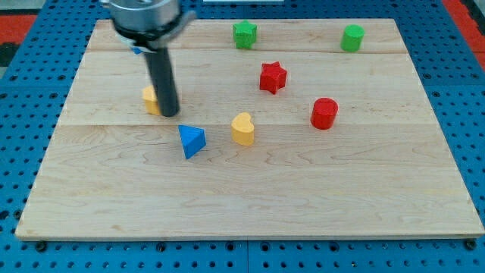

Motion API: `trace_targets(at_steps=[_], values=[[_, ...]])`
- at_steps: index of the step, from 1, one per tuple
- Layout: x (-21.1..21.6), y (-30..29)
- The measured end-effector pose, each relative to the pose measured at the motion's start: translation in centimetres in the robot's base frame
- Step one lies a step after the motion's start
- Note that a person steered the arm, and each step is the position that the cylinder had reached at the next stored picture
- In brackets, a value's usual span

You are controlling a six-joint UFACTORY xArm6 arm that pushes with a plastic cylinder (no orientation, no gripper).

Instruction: Place the yellow hexagon towards the left center

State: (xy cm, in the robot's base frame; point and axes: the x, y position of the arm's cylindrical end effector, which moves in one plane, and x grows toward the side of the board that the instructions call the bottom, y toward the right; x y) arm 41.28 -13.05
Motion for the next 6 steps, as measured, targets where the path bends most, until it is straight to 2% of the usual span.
trace_targets(at_steps=[1, 2, 3, 6], values=[[-2.1, 1.6], [-4.2, -0.2], [-2.9, -4.0], [-2.8, -4.2]])
